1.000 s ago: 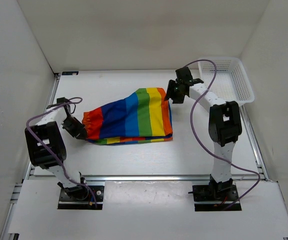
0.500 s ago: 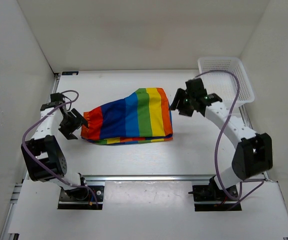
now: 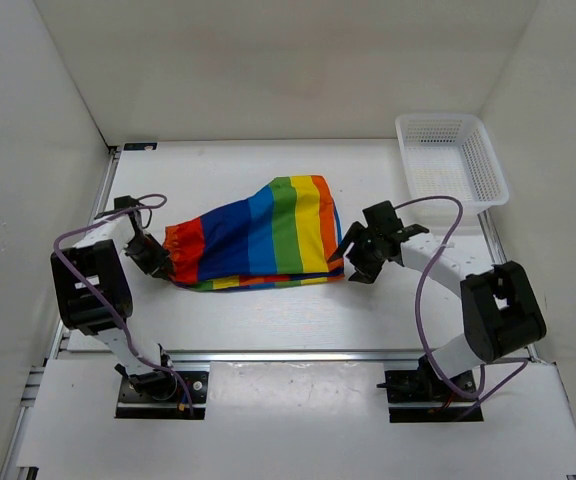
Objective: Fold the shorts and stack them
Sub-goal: Fold the shorts
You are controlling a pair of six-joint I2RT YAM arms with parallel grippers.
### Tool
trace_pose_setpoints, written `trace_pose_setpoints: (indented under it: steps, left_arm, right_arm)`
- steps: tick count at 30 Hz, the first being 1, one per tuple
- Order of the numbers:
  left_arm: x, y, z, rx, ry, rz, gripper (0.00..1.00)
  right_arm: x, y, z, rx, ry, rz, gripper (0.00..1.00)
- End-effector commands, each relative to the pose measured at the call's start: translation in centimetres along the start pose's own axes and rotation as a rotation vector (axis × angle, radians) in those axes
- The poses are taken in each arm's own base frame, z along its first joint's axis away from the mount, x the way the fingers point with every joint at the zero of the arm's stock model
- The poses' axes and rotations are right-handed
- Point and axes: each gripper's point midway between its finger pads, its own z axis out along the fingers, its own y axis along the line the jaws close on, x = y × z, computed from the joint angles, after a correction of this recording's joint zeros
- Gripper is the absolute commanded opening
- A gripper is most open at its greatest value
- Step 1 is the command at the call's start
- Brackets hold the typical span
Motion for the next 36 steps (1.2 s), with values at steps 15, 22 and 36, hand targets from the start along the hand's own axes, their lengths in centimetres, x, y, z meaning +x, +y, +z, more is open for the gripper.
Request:
trace_pose_setpoints:
  steps: [15,22,36]
  left_arm:
    - [-0.8,-0.3,0.3,0.005,-0.019,-0.005,0.10]
    - [-0.5,-0.3,-0.7,0.022,-0.048,-0.001,0.10]
    - [1.5,-0.7,-1.9,0.085,-0.013,0.008,0.36]
  right_arm:
    - [-0.5,0.2,5.9,0.053,0.011,0.115,0.31]
    - [-1.4,-1.8,3.8,0.134,-0.087,0.078,0.00]
    - [1.1,-8.1,1.6,0.279,-0.133,-0.037,0.00]
